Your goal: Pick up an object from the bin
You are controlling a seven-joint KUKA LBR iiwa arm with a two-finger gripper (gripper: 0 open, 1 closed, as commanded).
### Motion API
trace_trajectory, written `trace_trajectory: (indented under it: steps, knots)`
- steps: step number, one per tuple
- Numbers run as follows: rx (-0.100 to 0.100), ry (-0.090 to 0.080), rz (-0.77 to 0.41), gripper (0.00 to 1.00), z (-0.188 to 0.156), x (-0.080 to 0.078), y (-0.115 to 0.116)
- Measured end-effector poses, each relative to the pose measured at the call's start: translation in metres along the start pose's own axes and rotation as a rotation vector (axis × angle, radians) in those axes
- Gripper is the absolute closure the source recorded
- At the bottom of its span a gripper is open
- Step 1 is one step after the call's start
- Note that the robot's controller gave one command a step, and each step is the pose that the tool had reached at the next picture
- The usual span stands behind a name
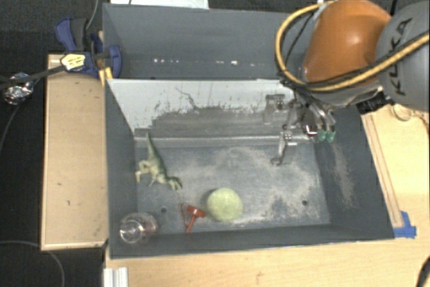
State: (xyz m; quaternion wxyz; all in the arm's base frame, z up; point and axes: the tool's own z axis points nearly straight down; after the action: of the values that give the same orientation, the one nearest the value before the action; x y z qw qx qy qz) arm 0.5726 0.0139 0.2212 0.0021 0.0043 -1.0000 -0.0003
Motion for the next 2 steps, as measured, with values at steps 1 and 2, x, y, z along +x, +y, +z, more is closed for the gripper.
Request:
trace_trajectory:
  steps: [1, 2]
  knots:
    - [0.000, -0.008, 0.000, 0.00, -0.0048, -0.0010, 0.0000]
    - [0.000, -0.010, 0.001, 0.00, -0.0032, -0.0013, 0.0001]
